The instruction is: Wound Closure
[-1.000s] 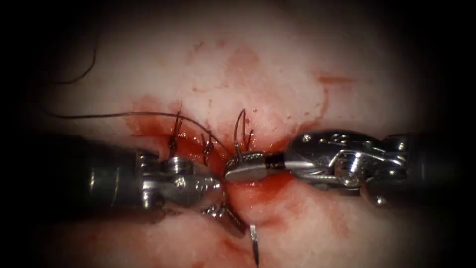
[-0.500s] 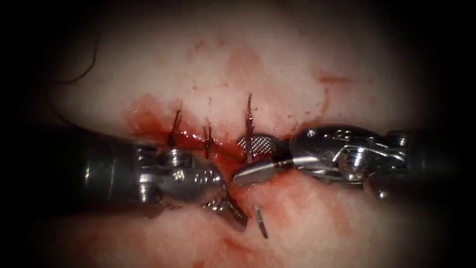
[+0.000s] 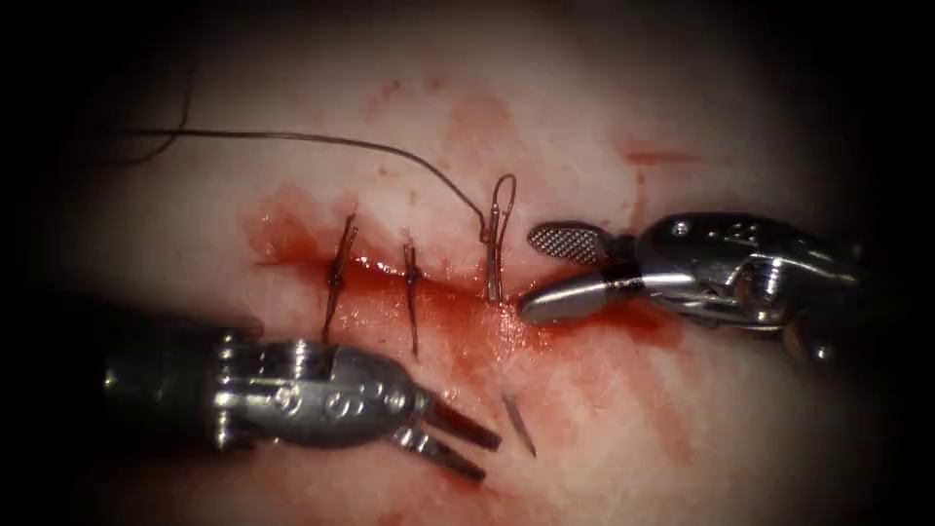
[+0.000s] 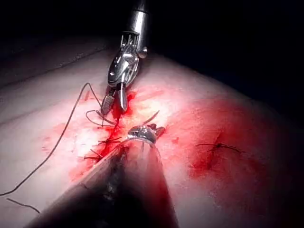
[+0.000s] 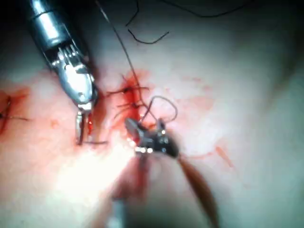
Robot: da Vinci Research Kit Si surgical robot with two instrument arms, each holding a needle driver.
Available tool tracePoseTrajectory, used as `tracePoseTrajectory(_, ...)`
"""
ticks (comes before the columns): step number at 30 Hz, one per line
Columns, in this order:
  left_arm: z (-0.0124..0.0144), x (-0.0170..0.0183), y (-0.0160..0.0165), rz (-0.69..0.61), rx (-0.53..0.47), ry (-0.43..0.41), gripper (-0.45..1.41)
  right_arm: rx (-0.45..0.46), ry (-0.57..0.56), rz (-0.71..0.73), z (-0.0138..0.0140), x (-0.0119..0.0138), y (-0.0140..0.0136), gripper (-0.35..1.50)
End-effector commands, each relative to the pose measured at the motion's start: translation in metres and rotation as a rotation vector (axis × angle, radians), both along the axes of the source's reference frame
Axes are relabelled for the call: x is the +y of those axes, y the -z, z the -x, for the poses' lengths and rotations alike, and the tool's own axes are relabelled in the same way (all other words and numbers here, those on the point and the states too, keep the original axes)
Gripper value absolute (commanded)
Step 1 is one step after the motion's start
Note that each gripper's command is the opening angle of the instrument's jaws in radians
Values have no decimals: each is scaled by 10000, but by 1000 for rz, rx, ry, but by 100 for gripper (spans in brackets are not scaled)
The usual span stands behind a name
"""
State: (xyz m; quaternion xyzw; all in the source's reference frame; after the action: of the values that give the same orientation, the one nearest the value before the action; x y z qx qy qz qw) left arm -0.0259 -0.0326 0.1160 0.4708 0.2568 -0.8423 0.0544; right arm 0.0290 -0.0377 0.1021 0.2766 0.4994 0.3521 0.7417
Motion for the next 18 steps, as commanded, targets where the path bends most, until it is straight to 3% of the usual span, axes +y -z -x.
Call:
tracePoseTrajectory(1, 5, 0, -4, 12, -2, 7, 16, 1, 2, 2, -8, -3, -7, 93)
tracePoseTrajectory(12, 21, 15, 0, 68, -50, 104, 29, 1, 3, 7, -5, -6, -13, 91)
tracePoseTrajectory(18, 24, 2, -22, 70, -46, 92, 34, 0, 2, 9, -6, -7, -15, 89)
